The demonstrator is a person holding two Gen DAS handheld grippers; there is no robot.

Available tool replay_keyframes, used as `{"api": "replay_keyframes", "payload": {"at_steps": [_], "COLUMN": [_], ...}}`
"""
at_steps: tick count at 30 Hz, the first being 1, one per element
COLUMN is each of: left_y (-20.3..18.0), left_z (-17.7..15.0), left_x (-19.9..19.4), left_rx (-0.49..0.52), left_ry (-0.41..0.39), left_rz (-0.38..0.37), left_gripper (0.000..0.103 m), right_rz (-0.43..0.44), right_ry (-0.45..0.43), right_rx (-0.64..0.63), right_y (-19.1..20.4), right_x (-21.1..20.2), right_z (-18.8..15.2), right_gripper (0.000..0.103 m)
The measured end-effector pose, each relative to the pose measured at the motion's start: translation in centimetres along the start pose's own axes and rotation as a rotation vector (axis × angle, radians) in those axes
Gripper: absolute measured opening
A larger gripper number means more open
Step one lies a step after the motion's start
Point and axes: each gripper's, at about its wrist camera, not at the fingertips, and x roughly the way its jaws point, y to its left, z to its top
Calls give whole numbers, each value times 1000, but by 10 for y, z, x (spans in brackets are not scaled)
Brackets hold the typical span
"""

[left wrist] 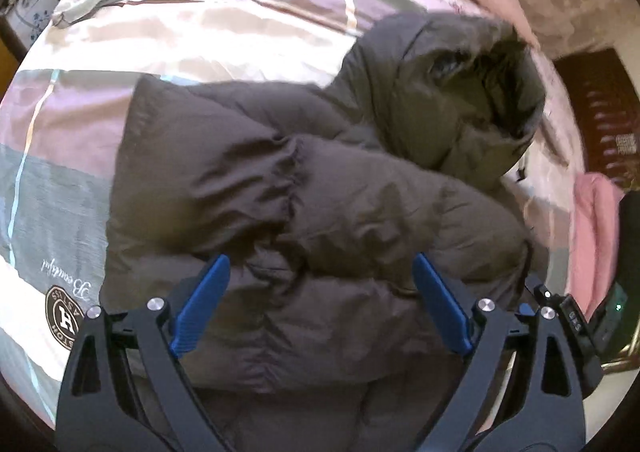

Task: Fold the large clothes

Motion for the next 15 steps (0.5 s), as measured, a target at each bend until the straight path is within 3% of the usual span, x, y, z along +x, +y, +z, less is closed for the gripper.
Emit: {"api": "replay_keyframes", "payload": {"at_steps": [5, 7, 10, 12, 13, 14, 15], "left_y": [18, 25, 32, 48, 56, 61, 68], "left_z": [22, 30, 35, 38, 38, 38, 37], "left_x": [21, 45, 65, 69, 69, 69, 68], "left_rx": [-24, -2, 38, -20, -55, -83, -116], "left_ry": [-18, 48, 64, 60, 56, 55, 56], "left_rz": [82, 189, 303, 339, 338, 332, 322], "left_gripper": [95, 95, 97, 97, 98, 99, 100], "right_rz": [132, 160, 207, 189, 198, 227, 222], "right_ry": [57, 68, 134, 146, 153, 163, 149], "right_rx": [11, -26, -122, -171, -176, -181, -193], "right_y": [-1, 13, 44, 62, 67, 73, 78], "right_x": [5, 4, 14, 20, 24, 28, 29], "right_z": [-10, -11, -15, -19, -20, -23, -24], "right_gripper": [81, 82, 77, 39, 33, 18, 13]}}
